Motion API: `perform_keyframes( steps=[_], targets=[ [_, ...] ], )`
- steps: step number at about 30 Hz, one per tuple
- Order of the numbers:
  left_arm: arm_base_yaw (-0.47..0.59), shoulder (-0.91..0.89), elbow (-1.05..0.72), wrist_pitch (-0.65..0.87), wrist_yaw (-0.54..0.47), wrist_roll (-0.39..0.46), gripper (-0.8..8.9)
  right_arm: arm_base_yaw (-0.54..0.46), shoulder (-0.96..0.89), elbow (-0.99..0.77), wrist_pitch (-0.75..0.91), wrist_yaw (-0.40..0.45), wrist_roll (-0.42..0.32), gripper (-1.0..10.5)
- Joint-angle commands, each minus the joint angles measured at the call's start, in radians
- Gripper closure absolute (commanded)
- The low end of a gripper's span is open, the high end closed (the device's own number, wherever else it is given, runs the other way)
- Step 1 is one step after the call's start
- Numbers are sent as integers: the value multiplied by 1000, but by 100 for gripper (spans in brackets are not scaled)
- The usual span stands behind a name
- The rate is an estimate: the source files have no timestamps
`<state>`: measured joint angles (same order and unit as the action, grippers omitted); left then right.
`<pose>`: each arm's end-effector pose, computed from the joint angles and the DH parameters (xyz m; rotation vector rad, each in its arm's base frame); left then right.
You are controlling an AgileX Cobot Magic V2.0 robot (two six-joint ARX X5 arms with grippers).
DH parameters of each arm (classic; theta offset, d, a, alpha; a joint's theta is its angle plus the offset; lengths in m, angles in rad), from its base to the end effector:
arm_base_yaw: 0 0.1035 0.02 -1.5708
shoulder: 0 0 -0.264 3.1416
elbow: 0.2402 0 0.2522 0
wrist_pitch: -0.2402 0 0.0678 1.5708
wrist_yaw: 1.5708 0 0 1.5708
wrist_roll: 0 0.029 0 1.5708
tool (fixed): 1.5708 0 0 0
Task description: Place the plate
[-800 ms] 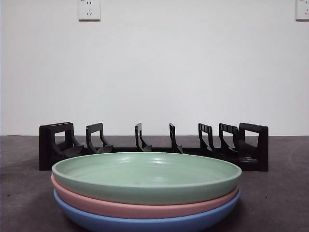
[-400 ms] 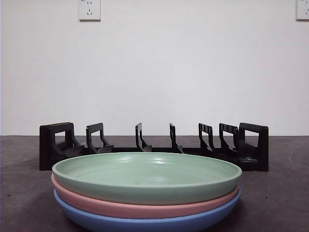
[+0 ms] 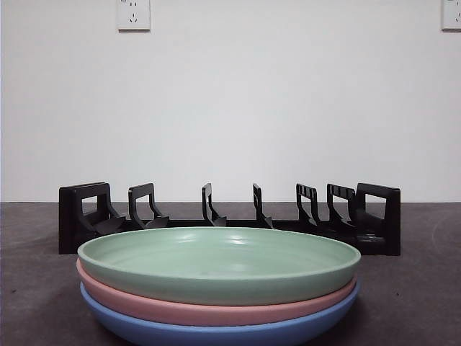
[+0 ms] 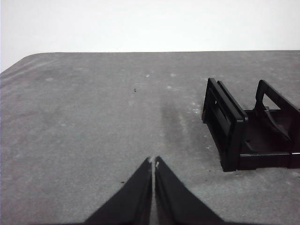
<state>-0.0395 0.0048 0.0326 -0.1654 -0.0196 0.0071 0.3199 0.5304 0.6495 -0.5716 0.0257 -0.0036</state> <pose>0.0950 -0.0032 0.1583 0.0112 0.1375 -0.0204 0.1098 0.0356 0.2834 -0.0816 0.4468 0.2900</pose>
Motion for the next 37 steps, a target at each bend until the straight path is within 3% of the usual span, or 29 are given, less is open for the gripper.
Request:
perform_keyframes(
  steps=[1, 6, 8, 11, 17, 21, 26, 37],
  targets=[
    [1, -2, -20, 8, 5, -8, 806, 5, 2, 6, 10, 1, 3, 930],
    [1, -2, -20, 8, 5, -8, 806, 5, 2, 6, 10, 0, 3, 930],
    [1, -2, -20, 8, 5, -8, 806, 5, 2, 6, 14, 16, -58, 930],
    [1, -2, -20, 8, 5, -8, 806, -15, -29, -28, 39, 32, -63, 930],
    [1, -2, -20, 8, 5, -8, 806, -106, -257, -362, 367, 34, -56, 930],
    [1, -2, -20, 8, 5, -8, 806, -153, -397, -535, 472, 32, -34, 930],
    [1, -2, -20, 8, 5, -8, 806, -194, -510, -637, 409, 26, 30, 930],
    [0, -2, -19, 8, 5, -8, 806, -235, -527, -637, 409, 53, 18, 930]
  ],
)
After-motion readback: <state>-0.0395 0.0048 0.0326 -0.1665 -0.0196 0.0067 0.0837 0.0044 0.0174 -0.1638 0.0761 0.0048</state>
